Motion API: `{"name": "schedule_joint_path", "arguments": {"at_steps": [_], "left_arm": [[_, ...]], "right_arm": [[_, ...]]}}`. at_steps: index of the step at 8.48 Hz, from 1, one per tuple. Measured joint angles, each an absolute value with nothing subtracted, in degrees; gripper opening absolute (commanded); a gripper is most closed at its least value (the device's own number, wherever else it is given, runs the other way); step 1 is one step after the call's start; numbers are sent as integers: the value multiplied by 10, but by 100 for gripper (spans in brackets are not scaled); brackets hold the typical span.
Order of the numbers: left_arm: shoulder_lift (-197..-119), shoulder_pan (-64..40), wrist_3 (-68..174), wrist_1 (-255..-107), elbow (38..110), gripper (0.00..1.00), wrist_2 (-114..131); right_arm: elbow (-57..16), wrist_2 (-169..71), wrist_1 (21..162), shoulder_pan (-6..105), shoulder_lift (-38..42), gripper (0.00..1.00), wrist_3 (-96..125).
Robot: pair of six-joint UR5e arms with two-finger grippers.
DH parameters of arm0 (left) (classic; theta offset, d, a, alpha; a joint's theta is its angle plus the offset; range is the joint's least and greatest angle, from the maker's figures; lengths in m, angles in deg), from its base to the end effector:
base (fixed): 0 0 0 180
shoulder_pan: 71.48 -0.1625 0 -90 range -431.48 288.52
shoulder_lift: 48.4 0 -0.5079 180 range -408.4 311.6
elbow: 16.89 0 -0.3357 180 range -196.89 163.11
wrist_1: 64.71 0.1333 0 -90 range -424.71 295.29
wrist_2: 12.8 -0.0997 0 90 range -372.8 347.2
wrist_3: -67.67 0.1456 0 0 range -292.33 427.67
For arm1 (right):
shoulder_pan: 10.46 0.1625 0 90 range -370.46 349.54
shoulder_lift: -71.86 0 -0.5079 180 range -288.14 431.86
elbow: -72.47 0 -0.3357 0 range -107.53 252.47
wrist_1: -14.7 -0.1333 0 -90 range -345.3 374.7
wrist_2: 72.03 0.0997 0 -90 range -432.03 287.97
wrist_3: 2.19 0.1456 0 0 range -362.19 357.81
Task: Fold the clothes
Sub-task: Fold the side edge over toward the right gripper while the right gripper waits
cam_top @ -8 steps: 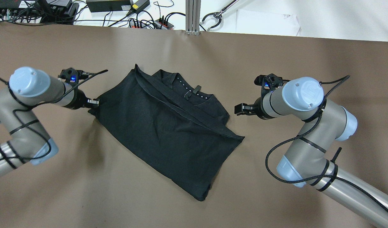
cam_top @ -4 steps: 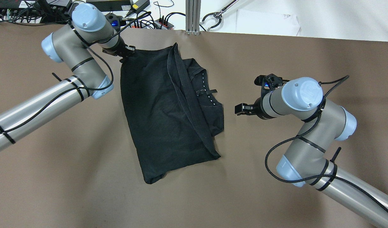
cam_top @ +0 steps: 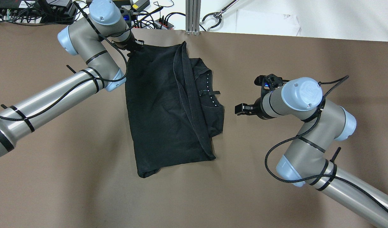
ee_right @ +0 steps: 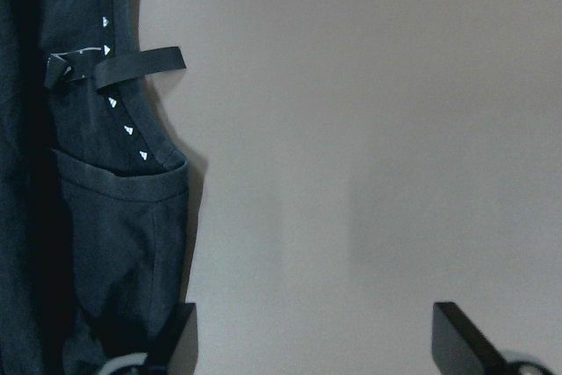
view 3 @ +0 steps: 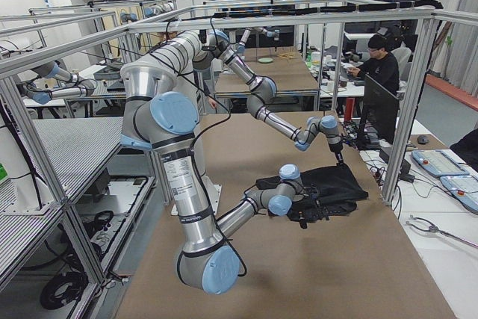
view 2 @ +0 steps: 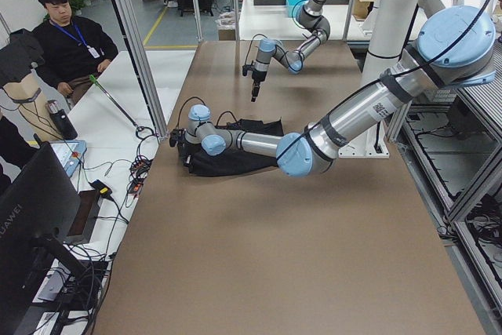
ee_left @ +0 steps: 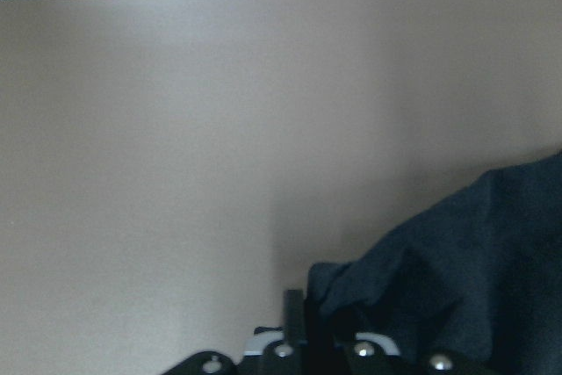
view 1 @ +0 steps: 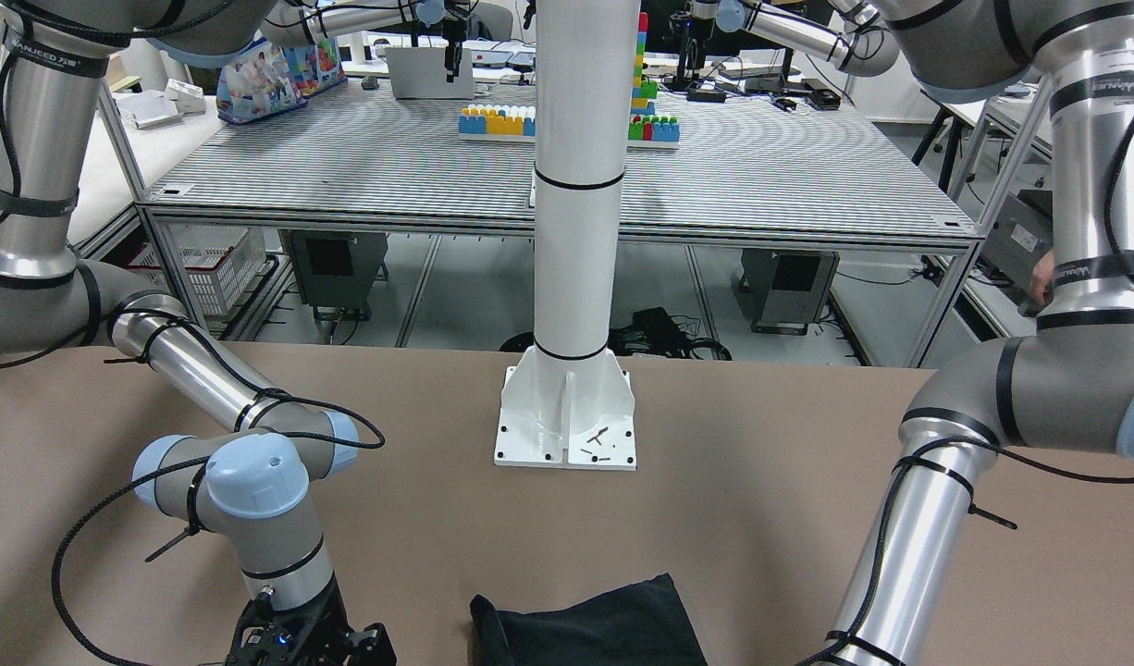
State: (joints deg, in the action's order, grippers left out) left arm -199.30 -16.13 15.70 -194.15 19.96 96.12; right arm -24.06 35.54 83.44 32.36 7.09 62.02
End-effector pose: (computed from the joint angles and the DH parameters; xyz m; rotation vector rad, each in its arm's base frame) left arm 0.4666 -0.8265 0.3847 0.3803 0.7863 -0.1469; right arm -0.4328 -0.5228 0.4491 0.2824 -0.9184 0.1322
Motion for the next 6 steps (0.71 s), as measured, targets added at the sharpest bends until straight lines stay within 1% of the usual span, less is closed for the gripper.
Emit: {"name": "schedule_joint_path", "arguments": {"at_steps": [2, 3, 6], "left_arm": [[-1989, -142, 178, -1947, 203, 100, 967], [-1976, -126, 200, -1948, 216, 100, 987], [-1904, -110, 219, -1948, 302, 100, 1013]], "right_arm": [[-234, 343, 836, 319, 77, 93, 632], [-232, 335, 837, 315, 83, 91, 660], [-231, 321, 818, 280, 99, 89, 809]]}}
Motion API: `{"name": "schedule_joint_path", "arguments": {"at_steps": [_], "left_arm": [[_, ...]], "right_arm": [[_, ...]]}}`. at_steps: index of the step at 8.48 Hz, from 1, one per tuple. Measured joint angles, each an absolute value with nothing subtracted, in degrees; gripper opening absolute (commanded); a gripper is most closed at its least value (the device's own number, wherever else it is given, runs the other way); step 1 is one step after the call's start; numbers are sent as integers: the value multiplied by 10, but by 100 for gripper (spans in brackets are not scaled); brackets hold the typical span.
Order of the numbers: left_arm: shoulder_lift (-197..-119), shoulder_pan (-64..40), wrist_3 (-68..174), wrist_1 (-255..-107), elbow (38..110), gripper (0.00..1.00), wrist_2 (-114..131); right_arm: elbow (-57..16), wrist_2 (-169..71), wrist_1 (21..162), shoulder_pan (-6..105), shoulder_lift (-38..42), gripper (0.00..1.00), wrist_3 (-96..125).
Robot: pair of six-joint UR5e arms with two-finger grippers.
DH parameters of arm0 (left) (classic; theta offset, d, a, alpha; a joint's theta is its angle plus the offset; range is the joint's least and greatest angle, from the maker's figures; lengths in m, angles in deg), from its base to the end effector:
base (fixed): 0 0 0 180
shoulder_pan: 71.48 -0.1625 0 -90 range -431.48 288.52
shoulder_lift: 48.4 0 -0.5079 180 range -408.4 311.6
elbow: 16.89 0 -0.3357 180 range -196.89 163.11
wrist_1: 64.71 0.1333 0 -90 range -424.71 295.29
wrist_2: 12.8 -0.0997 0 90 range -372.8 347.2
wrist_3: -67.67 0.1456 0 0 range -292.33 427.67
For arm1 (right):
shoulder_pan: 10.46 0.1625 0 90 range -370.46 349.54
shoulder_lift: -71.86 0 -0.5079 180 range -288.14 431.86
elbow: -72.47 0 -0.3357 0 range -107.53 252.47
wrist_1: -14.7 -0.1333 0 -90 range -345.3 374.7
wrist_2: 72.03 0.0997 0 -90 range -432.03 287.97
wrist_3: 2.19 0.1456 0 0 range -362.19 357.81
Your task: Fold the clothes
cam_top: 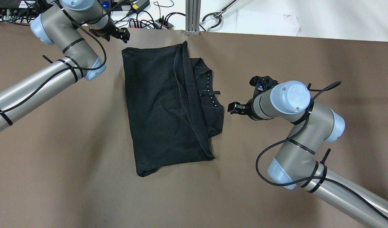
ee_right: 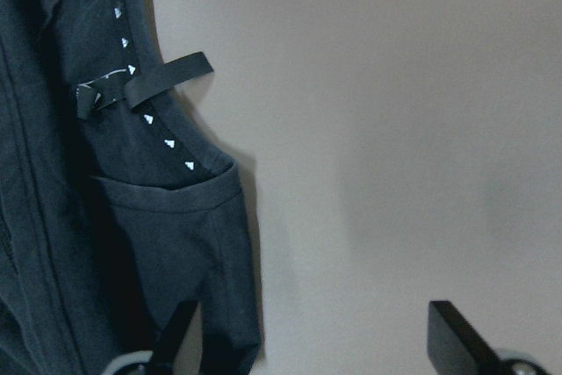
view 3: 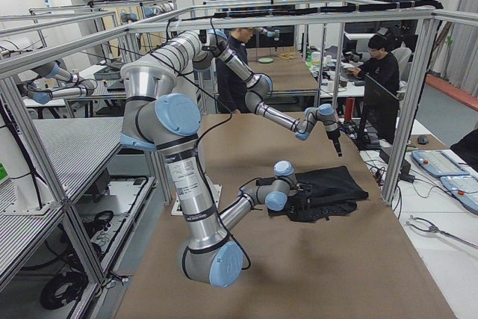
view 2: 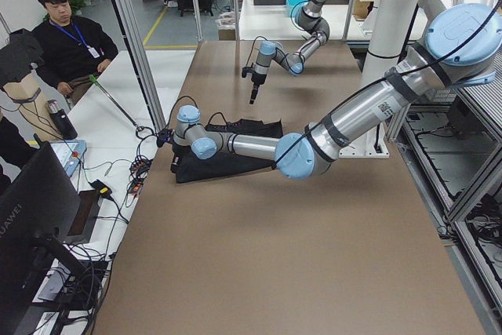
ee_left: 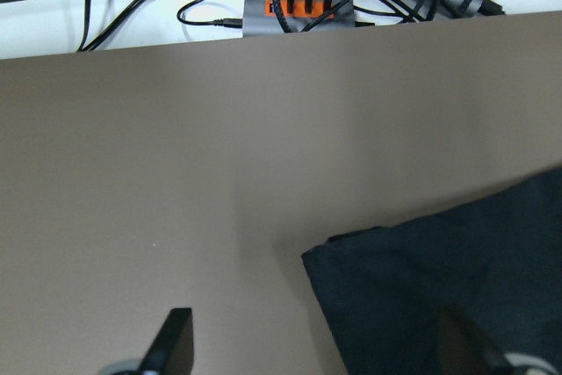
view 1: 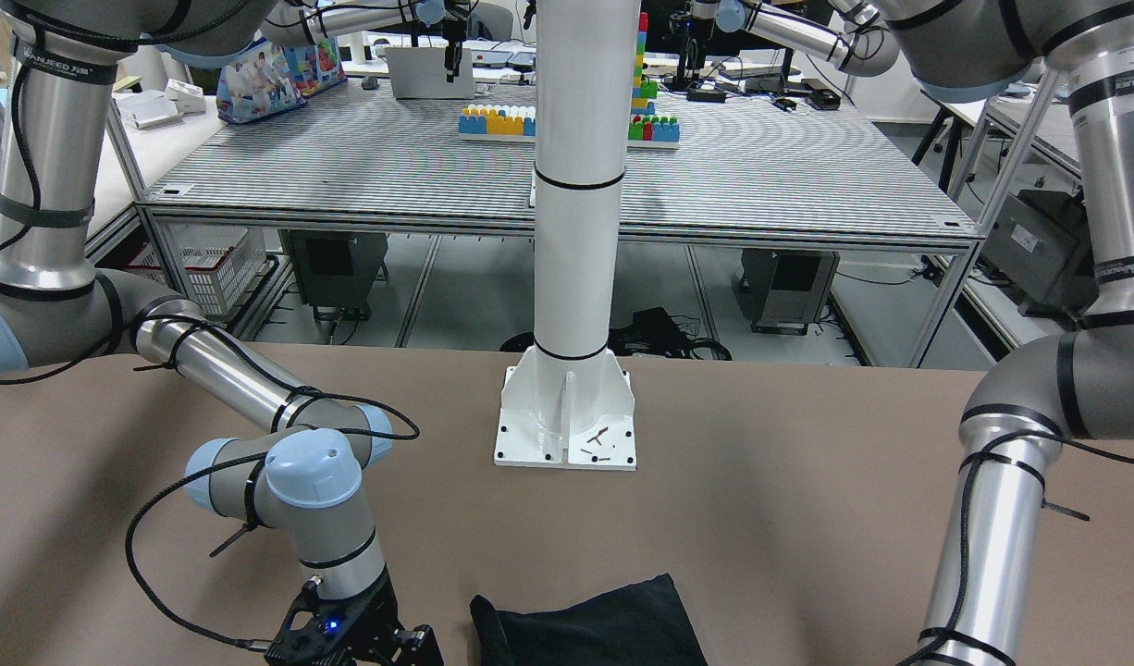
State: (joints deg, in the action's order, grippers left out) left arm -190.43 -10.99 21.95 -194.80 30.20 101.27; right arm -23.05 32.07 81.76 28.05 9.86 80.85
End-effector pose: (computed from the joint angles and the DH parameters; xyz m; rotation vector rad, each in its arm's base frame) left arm 0.3778 -0.8176 0.4331 0.4292 0.8273 -0.0818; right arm -0.4799 -0.5069 0.4205 0.1716 -0.9974 0.3820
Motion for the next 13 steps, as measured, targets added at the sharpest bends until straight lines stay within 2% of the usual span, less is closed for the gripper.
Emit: {"name": "schedule_joint_path", "arguments": {"at_steps": [2, 5, 7, 8, 9, 10, 11, 12, 13], "left_arm": [[-1889, -112, 219, -1948, 318, 100, 1014], [-1885, -114, 221, -1949, 320, 100, 1014], [-1885, -115, 221, -1949, 321, 100, 1014], [-1885, -115, 221, -1949, 321, 100, 1014], [-1885, -115, 221, -1949, 321, 100, 1014], [-1885, -116, 221, -1949, 321, 100, 1014], [-1885, -116, 221, -1949, 321, 100, 1014], [-1885, -116, 221, -1949, 321, 100, 1014], [-1885, -116, 221, -1949, 321, 100, 1014]], "right_arm": [[-224, 241, 781, 232, 100, 78, 945], [-199, 155, 754, 195, 105, 75, 1032], [-171, 125, 728, 186, 108, 64, 1067], [-164, 118, 722, 181, 111, 63, 1073], [-161, 114, 720, 178, 113, 56, 1075], [-159, 113, 719, 176, 116, 39, 1077], [-159, 112, 718, 173, 118, 10, 1080], [-159, 112, 718, 171, 119, 0, 1091], [-160, 112, 718, 169, 120, 0, 1101]]}}
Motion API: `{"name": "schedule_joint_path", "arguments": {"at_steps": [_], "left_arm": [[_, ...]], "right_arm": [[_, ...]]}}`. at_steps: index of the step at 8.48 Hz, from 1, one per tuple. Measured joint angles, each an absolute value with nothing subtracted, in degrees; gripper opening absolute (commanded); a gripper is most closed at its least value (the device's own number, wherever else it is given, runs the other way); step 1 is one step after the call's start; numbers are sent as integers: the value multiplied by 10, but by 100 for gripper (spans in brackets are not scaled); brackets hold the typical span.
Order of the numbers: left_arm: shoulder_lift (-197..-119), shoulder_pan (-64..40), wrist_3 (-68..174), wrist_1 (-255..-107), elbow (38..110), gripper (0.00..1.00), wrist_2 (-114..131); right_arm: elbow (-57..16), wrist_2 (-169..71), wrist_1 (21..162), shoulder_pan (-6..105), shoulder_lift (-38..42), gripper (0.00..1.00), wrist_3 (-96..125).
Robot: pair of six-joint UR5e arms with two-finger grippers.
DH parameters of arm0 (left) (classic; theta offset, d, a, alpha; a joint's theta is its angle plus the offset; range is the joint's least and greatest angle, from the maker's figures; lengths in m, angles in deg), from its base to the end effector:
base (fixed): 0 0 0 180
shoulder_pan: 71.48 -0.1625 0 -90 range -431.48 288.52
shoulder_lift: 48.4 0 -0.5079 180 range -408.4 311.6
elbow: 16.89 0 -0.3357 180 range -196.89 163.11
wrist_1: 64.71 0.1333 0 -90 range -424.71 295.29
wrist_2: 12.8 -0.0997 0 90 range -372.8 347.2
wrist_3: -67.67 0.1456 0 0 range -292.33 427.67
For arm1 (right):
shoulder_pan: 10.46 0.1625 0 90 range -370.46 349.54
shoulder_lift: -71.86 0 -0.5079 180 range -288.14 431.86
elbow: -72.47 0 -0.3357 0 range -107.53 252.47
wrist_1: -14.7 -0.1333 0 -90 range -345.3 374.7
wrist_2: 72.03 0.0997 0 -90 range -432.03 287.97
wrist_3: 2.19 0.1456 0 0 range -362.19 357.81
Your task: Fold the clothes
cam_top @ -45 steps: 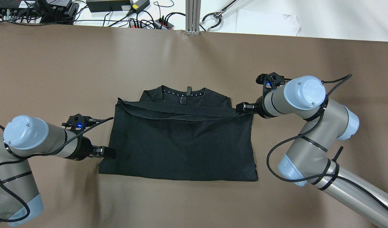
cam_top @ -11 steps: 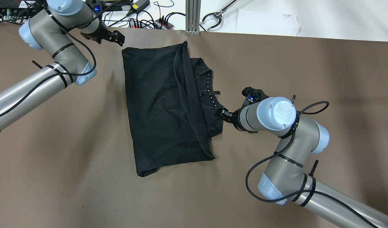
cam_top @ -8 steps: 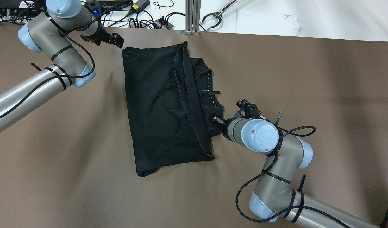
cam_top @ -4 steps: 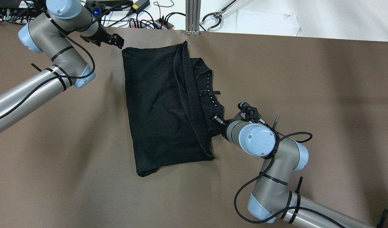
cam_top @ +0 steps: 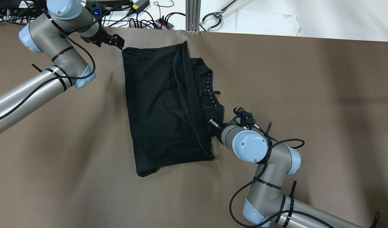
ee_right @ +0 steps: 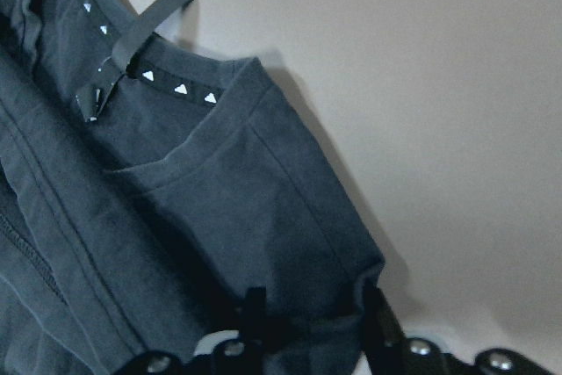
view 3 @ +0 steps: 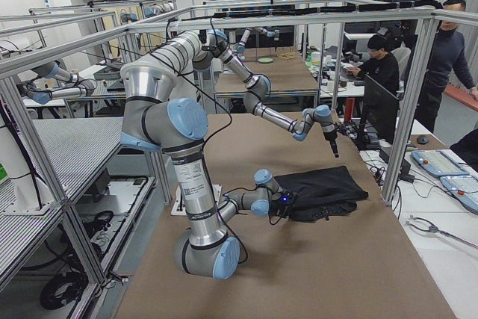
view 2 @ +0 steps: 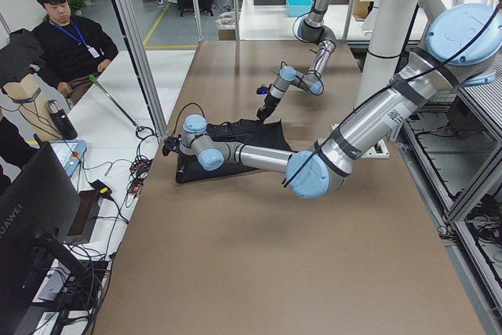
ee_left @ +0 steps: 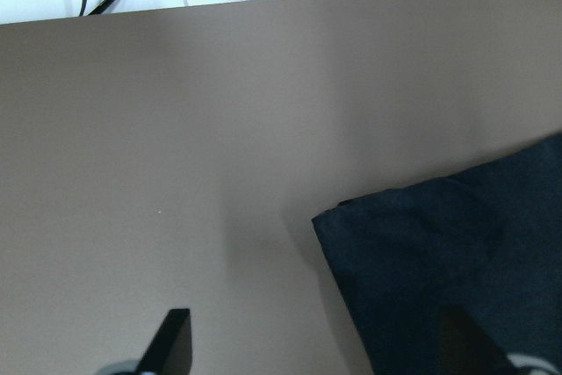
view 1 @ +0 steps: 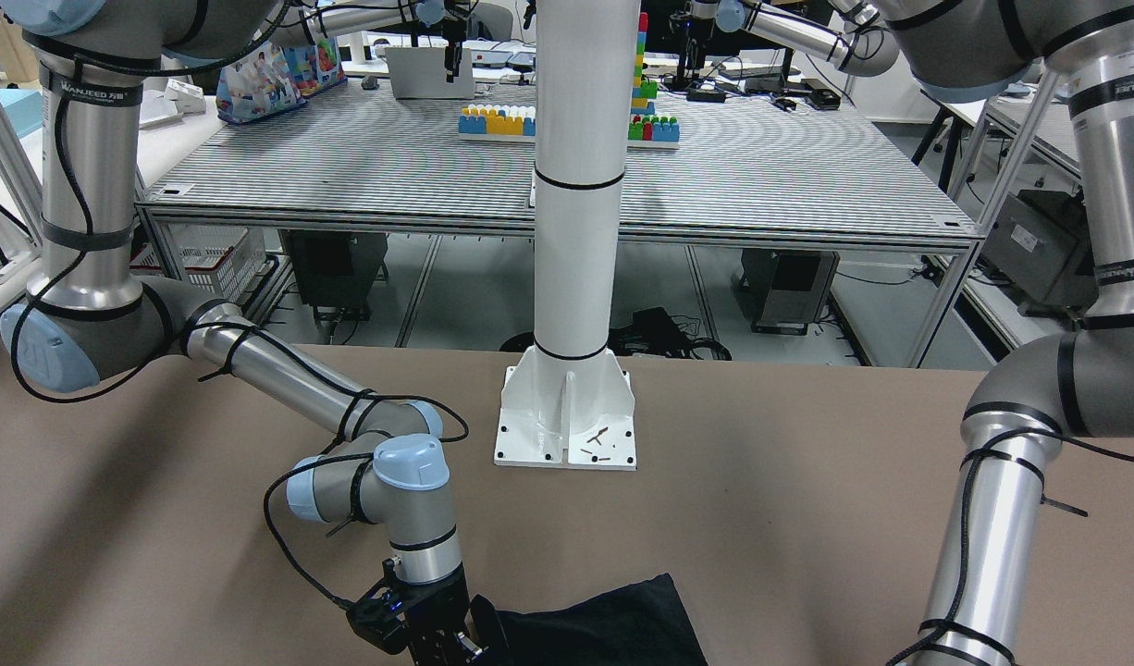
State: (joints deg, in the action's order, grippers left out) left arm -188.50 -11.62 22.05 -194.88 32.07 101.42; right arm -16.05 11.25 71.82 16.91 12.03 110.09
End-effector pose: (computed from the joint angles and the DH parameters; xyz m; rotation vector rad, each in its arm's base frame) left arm 0.3817 -0.8039 0.4466 0.4240 0.8312 -0.0687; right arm -0.5742 -0.4665 0.4216 0.1586 -1.1040 0.8414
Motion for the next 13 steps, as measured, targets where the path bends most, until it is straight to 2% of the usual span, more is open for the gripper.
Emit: {"name": "schedule_joint_path", "arguments": {"at_steps": [4, 10, 12, 13], "left_arm": [[-1885, -116, 220, -1949, 322, 100, 1015], [-1859, -124, 218, -1949, 359, 100, 1015], [-1858, -124, 216, -1949, 361, 100, 1015], [-1858, -124, 216, -1949, 361, 100, 1015]], "right_arm": [[-180, 118, 719, 166, 114, 0, 1105], [-323, 105, 716, 78, -3, 0, 1111], [-332, 102, 719, 73, -8, 69, 1106], [-334, 103, 725, 75, -8, 94, 1101]]}}
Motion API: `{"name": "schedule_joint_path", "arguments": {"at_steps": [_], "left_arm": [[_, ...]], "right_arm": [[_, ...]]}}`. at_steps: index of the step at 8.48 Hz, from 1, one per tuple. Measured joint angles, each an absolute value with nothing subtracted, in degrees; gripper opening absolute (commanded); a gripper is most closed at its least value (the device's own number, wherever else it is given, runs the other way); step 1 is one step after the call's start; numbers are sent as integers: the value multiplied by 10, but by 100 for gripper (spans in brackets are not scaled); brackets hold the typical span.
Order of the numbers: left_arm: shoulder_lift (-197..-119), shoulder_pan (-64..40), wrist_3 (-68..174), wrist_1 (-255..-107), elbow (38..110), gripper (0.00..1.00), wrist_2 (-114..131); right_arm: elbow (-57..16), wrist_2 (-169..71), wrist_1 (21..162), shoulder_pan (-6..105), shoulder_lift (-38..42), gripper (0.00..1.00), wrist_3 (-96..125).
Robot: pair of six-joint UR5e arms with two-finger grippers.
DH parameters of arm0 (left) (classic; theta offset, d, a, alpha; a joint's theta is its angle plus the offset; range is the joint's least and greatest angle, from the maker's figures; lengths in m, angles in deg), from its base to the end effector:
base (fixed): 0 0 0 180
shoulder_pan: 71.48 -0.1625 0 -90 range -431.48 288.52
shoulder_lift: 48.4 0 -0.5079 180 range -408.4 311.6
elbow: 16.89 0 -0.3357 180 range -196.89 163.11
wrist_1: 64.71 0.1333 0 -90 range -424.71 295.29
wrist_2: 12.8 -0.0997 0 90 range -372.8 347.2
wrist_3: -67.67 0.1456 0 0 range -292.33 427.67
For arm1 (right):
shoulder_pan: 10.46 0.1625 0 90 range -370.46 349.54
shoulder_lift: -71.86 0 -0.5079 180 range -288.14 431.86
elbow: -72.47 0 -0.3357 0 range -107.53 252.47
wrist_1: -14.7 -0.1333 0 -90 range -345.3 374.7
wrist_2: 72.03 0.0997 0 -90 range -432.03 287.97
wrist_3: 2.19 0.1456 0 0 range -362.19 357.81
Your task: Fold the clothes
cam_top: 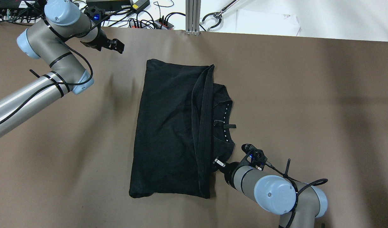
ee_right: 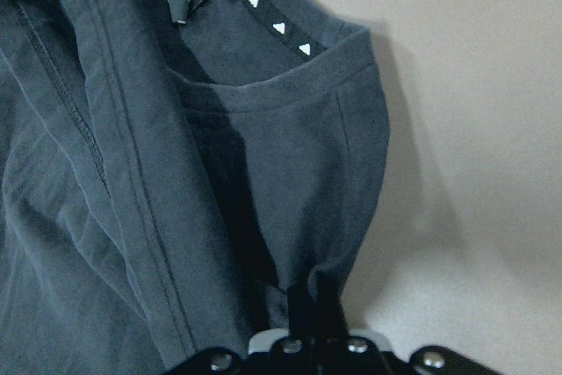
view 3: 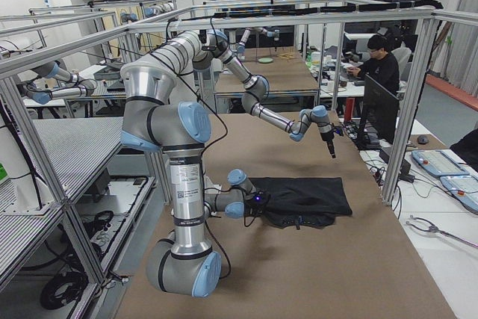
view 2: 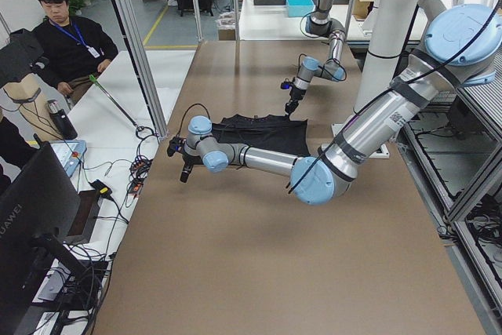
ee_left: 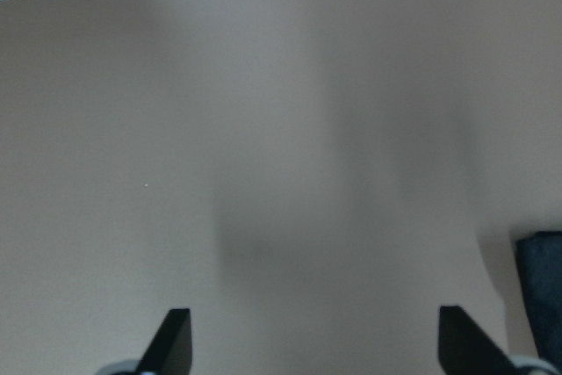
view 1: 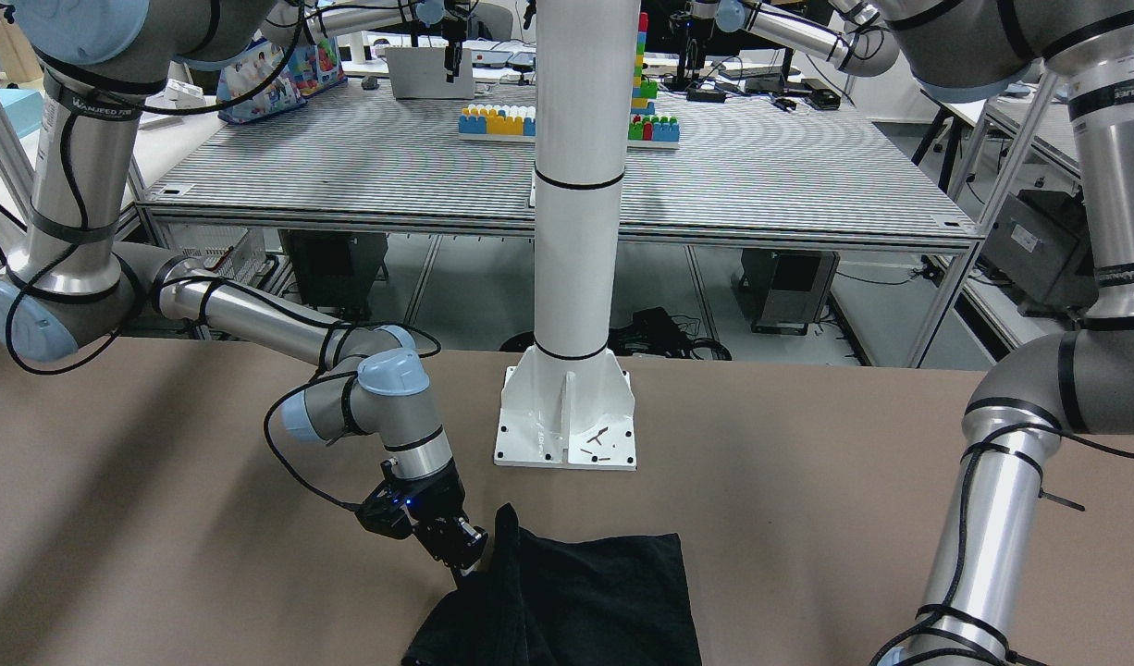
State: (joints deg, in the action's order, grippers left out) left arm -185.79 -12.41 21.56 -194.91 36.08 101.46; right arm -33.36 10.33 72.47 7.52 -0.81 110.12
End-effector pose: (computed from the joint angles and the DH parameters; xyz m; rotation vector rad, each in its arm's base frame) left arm 0.3841 -0.7839 0.4533 0.4329 0.8493 -0.0578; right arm -0.5284 -0.3320 0.4332 0.0772 -1.1702 0.6990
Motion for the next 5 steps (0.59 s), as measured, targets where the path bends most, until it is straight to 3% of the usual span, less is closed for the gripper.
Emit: {"name": "schedule_joint_path", "arguments": {"at_steps": [5], "left_arm": [[-1859, -125, 206, -1949, 361, 100, 1015]], "right_arm": [[-402, 152, 821, 113, -12, 94, 960]]}}
